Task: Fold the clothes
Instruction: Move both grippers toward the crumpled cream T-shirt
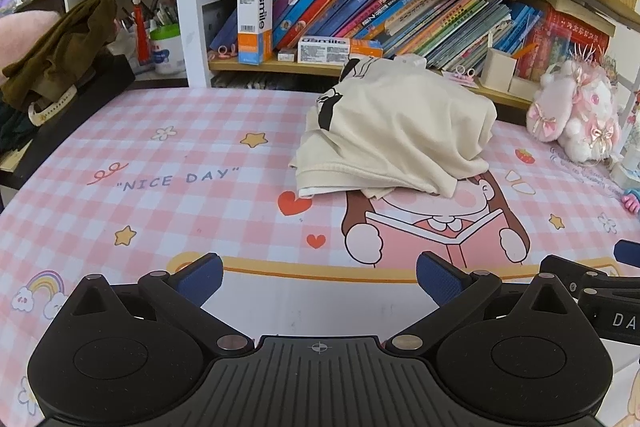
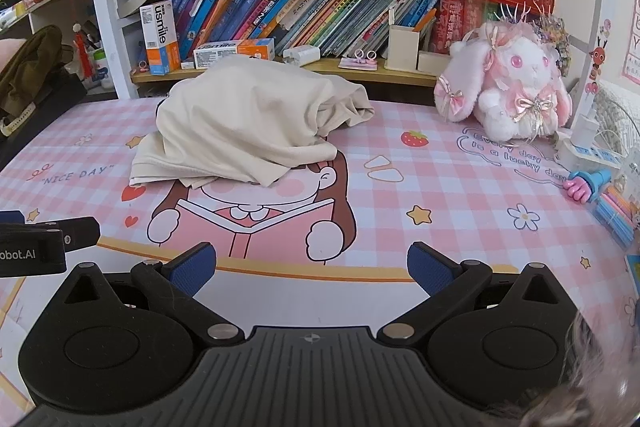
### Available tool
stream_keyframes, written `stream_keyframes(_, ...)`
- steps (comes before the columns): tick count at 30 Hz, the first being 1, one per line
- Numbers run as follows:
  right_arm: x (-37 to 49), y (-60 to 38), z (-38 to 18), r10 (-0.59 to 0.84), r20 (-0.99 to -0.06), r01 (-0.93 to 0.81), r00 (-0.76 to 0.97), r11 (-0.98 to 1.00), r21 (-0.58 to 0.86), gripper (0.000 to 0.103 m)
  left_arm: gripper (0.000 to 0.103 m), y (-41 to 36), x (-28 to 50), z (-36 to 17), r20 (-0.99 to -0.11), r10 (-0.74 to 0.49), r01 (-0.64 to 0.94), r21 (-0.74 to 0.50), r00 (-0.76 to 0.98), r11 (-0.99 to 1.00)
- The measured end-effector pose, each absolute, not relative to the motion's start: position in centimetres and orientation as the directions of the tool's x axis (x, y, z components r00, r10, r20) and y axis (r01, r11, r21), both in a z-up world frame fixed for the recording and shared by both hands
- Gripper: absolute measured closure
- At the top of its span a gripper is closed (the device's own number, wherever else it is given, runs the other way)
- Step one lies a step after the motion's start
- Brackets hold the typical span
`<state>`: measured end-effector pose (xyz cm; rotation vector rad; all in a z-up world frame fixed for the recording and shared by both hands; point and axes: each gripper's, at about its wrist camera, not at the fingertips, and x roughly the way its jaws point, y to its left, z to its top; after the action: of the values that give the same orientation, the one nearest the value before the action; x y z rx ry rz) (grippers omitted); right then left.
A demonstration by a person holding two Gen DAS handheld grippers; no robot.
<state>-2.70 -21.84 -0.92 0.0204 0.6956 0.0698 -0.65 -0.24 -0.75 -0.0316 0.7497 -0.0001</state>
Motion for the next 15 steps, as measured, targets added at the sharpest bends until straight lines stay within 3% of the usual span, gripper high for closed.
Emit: stream_keyframes(15, -2.54, -21.98, -1.15, 0.073, -0.647, -0.056, 0.759, 0.997, 0.047, 0.0, 0.0, -0.38, -0.36, -0.64, -0.679, 0.01, -0.02, -0.007, 0.734, 1.0)
